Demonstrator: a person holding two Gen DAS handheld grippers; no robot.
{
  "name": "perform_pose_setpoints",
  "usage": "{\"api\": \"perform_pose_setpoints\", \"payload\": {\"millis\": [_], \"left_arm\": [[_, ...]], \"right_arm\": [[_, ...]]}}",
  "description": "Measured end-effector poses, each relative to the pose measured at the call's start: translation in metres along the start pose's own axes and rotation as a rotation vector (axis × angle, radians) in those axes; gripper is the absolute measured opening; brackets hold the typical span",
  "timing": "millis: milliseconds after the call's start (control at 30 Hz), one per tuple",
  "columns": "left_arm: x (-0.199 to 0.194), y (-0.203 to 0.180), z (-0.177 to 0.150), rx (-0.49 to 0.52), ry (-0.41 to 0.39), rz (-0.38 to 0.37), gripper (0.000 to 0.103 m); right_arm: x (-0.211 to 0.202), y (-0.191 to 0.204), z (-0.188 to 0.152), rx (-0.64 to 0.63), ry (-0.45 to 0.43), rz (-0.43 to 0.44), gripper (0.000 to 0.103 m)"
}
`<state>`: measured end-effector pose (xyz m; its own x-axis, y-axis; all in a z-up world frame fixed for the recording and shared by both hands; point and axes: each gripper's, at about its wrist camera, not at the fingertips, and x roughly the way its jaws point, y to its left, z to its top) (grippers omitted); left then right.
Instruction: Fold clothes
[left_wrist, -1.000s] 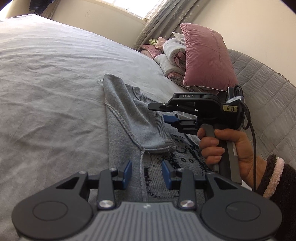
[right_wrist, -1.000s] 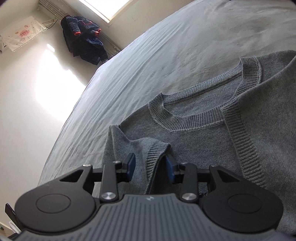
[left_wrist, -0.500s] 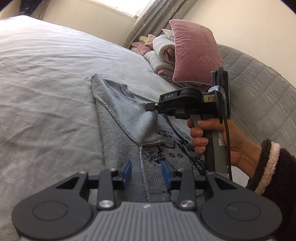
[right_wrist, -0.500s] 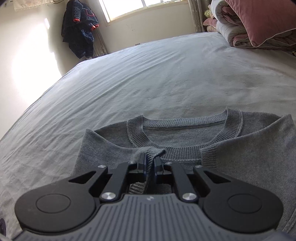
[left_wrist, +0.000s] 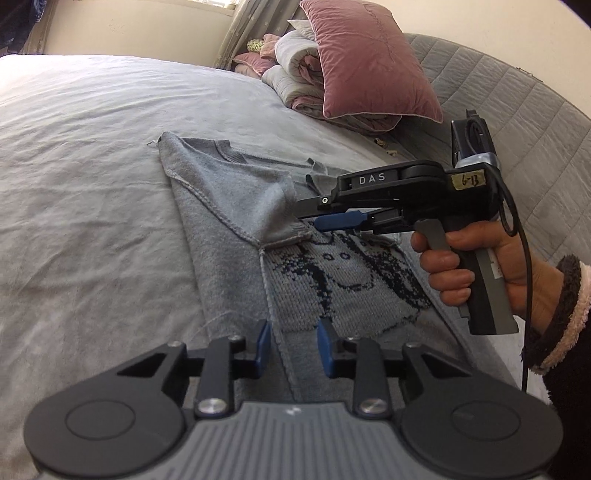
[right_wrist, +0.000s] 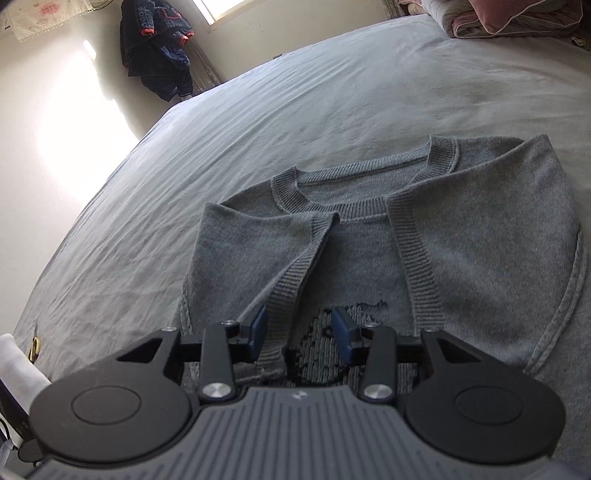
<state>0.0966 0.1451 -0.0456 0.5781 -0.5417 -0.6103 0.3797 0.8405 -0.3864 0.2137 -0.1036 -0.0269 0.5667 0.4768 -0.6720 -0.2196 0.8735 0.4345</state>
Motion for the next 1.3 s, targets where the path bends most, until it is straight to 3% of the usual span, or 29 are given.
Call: {"api": "perform_pose_setpoints", "payload": {"millis": [133,200,233,267,400,600,667,800,833,933,1033,1300], "left_arm": [[0.004,-0.006,-0.005,0.009,0.034,0.009,0.027],[0.008,-0.011,-0.006,0.02,0.048,0.025,0.02],[0.01,-0.013,-0.007,0.026,0.055,0.038,0.01],[0.013,-0.015,-0.007,0.033,0.063,0.054,0.0],[0.017,-0.019,-0.003,0.022,0.071,0.071,0.0],[0.004,-0.024,0.001,-0.007,0.02,-0.098,0.0],[0.005,-0.024,0.0,-0.011,0.045,-0.11,0.0],[0.009,-0.024,-0.003,0.001,0.07,-0.054,0.003],[0.008,-0.024,-0.002,0.002,0.061,-0.044,0.006],[0.0,-0.02,0.0,-0.006,0.018,-0.036,0.023],[0.0,-0.017,0.001,-0.01,0.006,-0.013,0.026],[0.015,-0.013,0.001,-0.011,0.04,0.008,0.026]], "right_arm": [[0.002,0.008,-0.016,-0.023,0.001,-0.002,0.039],[0.004,0.011,-0.018,-0.029,0.001,-0.008,0.011],[0.005,0.012,-0.018,-0.035,0.004,-0.018,0.001],[0.003,0.014,-0.018,-0.044,-0.005,-0.03,0.001],[-0.013,0.019,-0.015,-0.069,-0.049,-0.041,0.001],[-0.03,0.02,-0.01,-0.112,-0.063,-0.074,0.0],[-0.027,0.018,-0.011,-0.122,-0.044,-0.1,0.0],[-0.013,0.011,-0.012,-0.134,0.044,-0.144,0.003],[-0.013,0.009,-0.01,-0.124,0.036,-0.142,0.013],[-0.011,0.002,-0.004,-0.094,0.012,-0.135,0.018],[-0.005,-0.004,0.008,-0.037,-0.019,-0.111,0.035],[0.032,-0.008,0.034,0.008,-0.06,-0.123,0.036]]}}
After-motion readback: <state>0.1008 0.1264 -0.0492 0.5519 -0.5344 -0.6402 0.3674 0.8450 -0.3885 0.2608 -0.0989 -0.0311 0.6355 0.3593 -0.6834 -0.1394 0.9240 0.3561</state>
